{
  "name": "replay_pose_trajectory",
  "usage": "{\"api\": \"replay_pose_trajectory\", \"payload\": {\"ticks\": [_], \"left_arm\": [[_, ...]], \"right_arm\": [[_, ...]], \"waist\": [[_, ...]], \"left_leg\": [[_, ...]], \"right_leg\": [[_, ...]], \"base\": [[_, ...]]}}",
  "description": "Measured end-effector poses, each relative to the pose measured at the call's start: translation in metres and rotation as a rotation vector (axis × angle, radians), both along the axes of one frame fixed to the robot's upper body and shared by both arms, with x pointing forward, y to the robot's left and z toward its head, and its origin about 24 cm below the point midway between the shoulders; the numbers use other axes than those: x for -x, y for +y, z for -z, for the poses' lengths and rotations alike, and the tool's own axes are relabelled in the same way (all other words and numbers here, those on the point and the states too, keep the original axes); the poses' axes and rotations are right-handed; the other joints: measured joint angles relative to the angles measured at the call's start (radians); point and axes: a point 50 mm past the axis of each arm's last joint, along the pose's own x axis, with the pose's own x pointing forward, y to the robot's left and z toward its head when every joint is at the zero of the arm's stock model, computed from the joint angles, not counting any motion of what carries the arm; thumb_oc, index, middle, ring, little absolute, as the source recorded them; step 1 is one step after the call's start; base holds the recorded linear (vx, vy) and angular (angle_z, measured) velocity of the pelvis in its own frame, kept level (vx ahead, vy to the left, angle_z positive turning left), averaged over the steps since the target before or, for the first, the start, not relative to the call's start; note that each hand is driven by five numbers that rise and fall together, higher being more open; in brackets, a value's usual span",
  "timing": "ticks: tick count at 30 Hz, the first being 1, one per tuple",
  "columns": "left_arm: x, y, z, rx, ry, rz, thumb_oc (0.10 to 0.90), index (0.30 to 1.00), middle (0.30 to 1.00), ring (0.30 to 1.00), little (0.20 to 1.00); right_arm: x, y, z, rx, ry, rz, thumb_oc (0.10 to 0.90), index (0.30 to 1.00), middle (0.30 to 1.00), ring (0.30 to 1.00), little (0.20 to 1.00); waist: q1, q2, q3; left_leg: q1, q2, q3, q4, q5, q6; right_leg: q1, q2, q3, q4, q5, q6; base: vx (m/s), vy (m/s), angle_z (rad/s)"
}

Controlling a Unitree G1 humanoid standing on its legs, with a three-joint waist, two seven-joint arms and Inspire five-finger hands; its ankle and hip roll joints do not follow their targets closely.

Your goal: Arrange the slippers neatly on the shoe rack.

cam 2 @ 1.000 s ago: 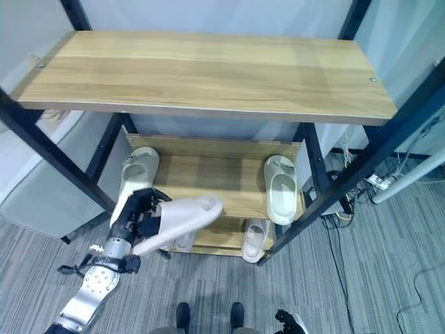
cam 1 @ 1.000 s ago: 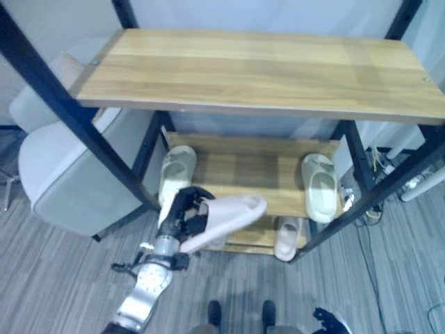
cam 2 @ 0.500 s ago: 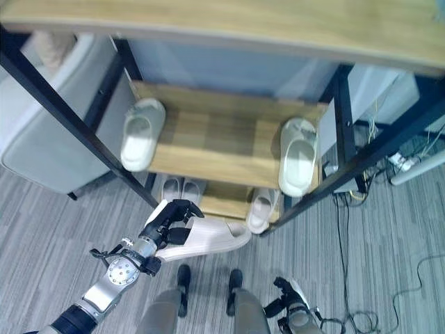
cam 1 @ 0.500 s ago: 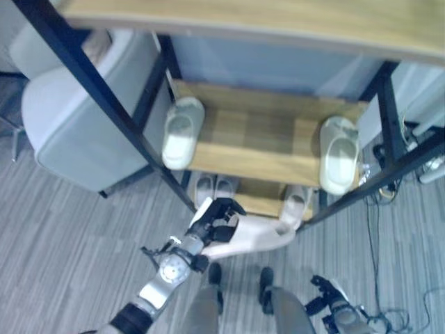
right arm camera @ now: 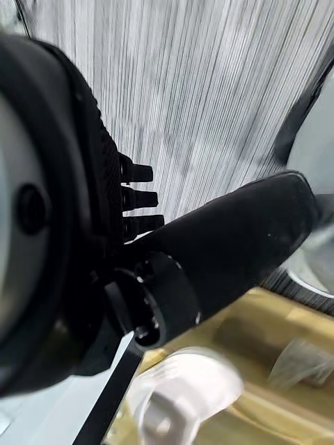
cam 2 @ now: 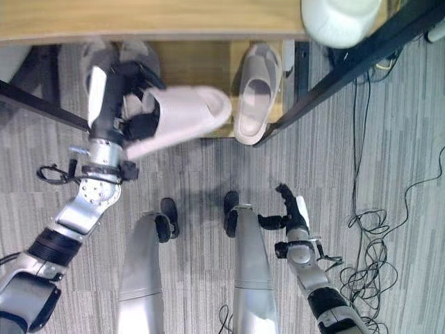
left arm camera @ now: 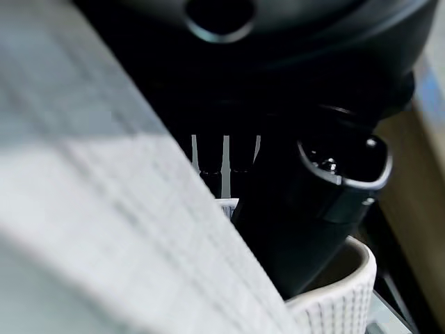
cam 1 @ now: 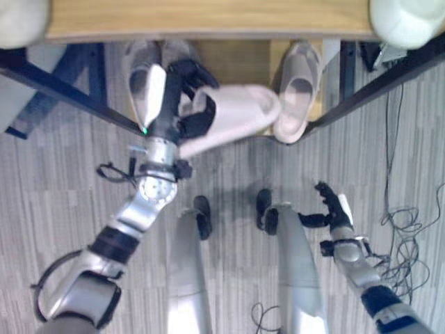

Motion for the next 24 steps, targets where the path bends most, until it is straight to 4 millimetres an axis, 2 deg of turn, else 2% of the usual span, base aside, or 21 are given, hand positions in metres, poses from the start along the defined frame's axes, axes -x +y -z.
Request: {"api": "replay_pose_trajectory", "payload": {"ticks": [2, 4, 6, 8, 9, 10, 12, 15, 16, 19, 21, 24], "left_arm": [[-0.003, 0.006, -0.02, -0.007, -0.069, -0.056, 0.4, 0.3, 0.3, 0.3, 0.3], [-0.006, 0.015, -0.031, -0.022, -0.103, -0.118, 0.4, 0.3, 0.3, 0.3, 0.3], [-0.012, 0.022, -0.044, -0.003, -0.124, -0.178, 0.4, 0.3, 0.3, 0.3, 0.3], [-0.019, 0.031, -0.05, 0.02, -0.108, -0.229, 0.4, 0.3, 0.3, 0.3, 0.3], [-0.019, 0.034, -0.053, 0.038, -0.118, -0.235, 0.4, 0.3, 0.3, 0.3, 0.3], [-0.018, 0.034, -0.054, 0.05, -0.117, -0.228, 0.4, 0.3, 0.3, 0.3, 0.3], [-0.022, 0.029, -0.051, 0.019, -0.098, -0.22, 0.4, 0.3, 0.3, 0.3, 0.3], [-0.03, 0.026, -0.058, -0.001, -0.083, -0.232, 0.4, 0.3, 0.3, 0.3, 0.3], [-0.034, 0.028, -0.058, -0.022, -0.068, -0.256, 0.4, 0.3, 0.3, 0.3, 0.3], [-0.037, 0.033, -0.057, 0.009, -0.043, -0.273, 0.4, 0.3, 0.3, 0.3, 0.3], [-0.042, 0.036, -0.056, -0.011, -0.02, -0.306, 0.4, 0.3, 0.3, 0.3, 0.3], [-0.046, 0.036, -0.06, -0.031, -0.007, -0.321, 0.4, 0.3, 0.3, 0.3, 0.3]], "right_arm": [[-0.005, -0.002, -0.018, 0.002, -0.08, -0.008, 0.8, 0.9, 0.9, 0.9, 0.9], [-0.006, 0.0, -0.025, -0.028, -0.116, -0.013, 0.8, 0.9, 0.9, 0.9, 0.9], [-0.008, 0.002, -0.041, -0.023, -0.178, -0.029, 0.8, 0.9, 0.9, 0.9, 0.9], [-0.009, 0.001, -0.065, 0.005, -0.264, -0.054, 0.8, 0.9, 0.9, 0.9, 0.9], [-0.009, 0.001, -0.077, 0.017, -0.308, -0.071, 0.8, 0.9, 0.9, 0.9, 0.9], [-0.009, 0.002, -0.08, 0.018, -0.318, -0.079, 0.8, 0.9, 0.9, 0.9, 0.9], [-0.003, 0.007, -0.08, 0.031, -0.321, -0.115, 0.8, 0.9, 0.9, 0.9, 0.9], [0.002, 0.01, -0.082, 0.055, -0.323, -0.149, 0.8, 0.9, 0.9, 0.9, 0.9], [0.006, 0.01, -0.083, 0.069, -0.322, -0.166, 0.8, 0.9, 0.9, 0.9, 0.9], [0.011, 0.011, -0.081, 0.104, -0.308, -0.199, 0.8, 0.9, 0.9, 0.9, 0.9], [0.015, 0.009, -0.075, 0.126, -0.282, -0.208, 0.8, 0.9, 0.9, 0.9, 0.9], [0.023, 0.009, -0.059, 0.126, -0.22, -0.222, 0.8, 0.9, 0.9, 0.9, 0.9]], "waist": [[-0.002, 0.001, 0.0], [-0.016, 0.003, 0.0], [-0.025, 0.011, 0.011], [-0.033, 0.024, 0.095], [-0.027, 0.028, 0.119], [-0.024, 0.028, 0.119], [-0.026, 0.029, 0.119], [-0.038, 0.029, 0.119], [-0.046, 0.028, 0.119], [-0.072, 0.028, 0.119], [-0.085, 0.027, 0.12], [-0.094, 0.026, 0.12]], "left_leg": [[-0.096, 0.01, 0.0, 0.136, -0.052, 0.004], [-0.162, 0.011, -0.012, 0.255, -0.096, 0.009], [-0.248, 0.012, -0.027, 0.423, -0.157, 0.013], [-0.242, 0.017, -0.023, 0.567, -0.222, 0.025], [-0.248, 0.03, -0.014, 0.622, -0.252, 0.024], [-0.25, 0.035, -0.008, 0.642, -0.264, 0.031], [-0.238, 0.043, -0.006, 0.722, -0.306, 0.037], [-0.234, 0.046, -0.006, 0.782, -0.326, 0.029], [-0.228, 0.046, -0.004, 0.82, -0.353, 0.041], [-0.215, 0.054, 0.004, 0.873, -0.385, 0.042], [-0.206, 0.056, 0.008, 0.895, -0.403, 0.04], [-0.195, 0.058, 0.012, 0.898, -0.413, 0.036]], "right_leg": [[-0.1, -0.003, 0.014, 0.134, -0.046, 0.005], [-0.164, -0.006, 0.02, 0.25, -0.088, -0.001], [-0.25, -0.011, 0.029, 0.414, -0.136, -0.005], [-0.253, -0.009, 0.06, 0.56, -0.195, 0.007], [-0.274, 0.003, 0.074, 0.609, -0.211, 0.012], [-0.283, 0.006, 0.088, 0.629, -0.216, 0.011], [-0.28, 0.013, 0.107, 0.711, -0.254, 0.021], [-0.284, 0.016, 0.12, 0.769, -0.264, 0.034], [-0.284, 0.018, 0.13, 0.808, -0.285, 0.034], [-0.285, 0.029, 0.153, 0.862, -0.31, 0.049], [-0.285, 0.034, 0.165, 0.886, -0.324, 0.057], [-0.28, 0.034, 0.168, 0.895, -0.333, 0.048]], "base": [[0.15, 0.02, -0.09], [0.16, 0.016, -0.03], [0.22, 0.027, -0.01], [0.17, 0.06, -0.06], [0.18, 0.061, -0.19], [0.11, 0.042, -0.2], [0.07, 0.039, -0.07], [0.09, 0.022, -0.02], [0.07, -0.002, 0.0], [0.03, -0.008, -0.03], [0.0, 0.0, 0.0], [0.0, -0.001, -0.01]]}}
